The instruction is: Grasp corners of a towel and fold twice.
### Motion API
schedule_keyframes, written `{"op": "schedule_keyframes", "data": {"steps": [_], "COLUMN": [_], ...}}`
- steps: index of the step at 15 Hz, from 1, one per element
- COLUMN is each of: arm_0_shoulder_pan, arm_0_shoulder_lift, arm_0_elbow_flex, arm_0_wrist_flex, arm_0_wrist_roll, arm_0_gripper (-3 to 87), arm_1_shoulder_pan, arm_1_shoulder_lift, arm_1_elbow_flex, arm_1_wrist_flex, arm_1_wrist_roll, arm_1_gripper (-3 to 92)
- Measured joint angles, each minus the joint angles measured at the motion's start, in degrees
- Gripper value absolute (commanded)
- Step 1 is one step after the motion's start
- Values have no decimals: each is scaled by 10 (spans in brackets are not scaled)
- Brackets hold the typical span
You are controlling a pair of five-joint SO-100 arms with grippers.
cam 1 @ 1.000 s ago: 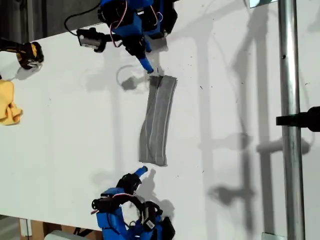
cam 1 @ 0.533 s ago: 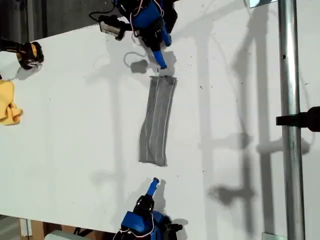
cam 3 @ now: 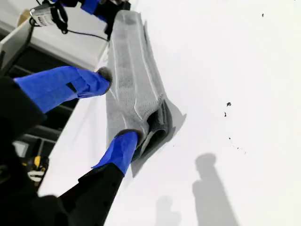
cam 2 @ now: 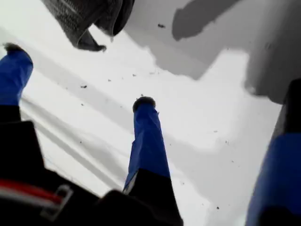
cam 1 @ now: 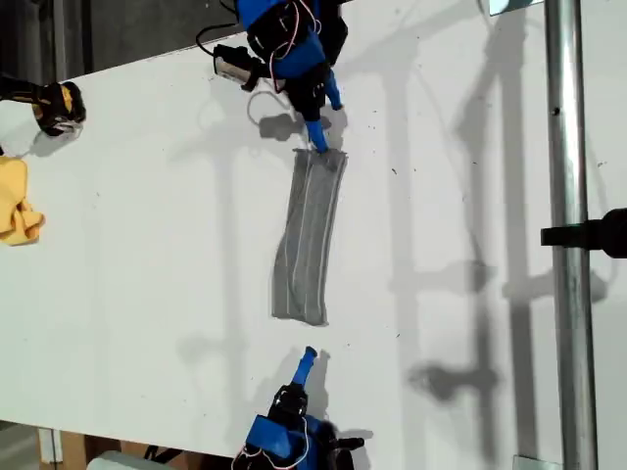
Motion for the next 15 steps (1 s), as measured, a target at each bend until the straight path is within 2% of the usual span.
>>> {"op": "schedule_keyframes", "data": {"steps": [4, 7, 9, 12, 15], "arm_0_shoulder_pan": [0, 0, 0, 0, 7], "arm_0_shoulder_lift": [0, 0, 0, 0, 0], "arm_0_elbow_flex": [0, 0, 0, 0, 0], "arm_0_wrist_flex": [0, 0, 0, 0, 0], "arm_0_wrist_roll": [-4, -10, -12, -13, -23], "arm_0_gripper": [182, 183, 184, 184, 184], "arm_1_shoulder_pan": [83, 105, 115, 127, 149], "arm_1_shoulder_lift": [-211, -452, -530, -538, -519], "arm_1_elbow_flex": [-46, -112, -164, -171, -169], "arm_1_wrist_flex": [-91, -226, -230, -229, -243], "arm_1_wrist_roll": [-81, -118, -137, -145, -171], "arm_1_gripper": [429, 427, 429, 432, 366]}}
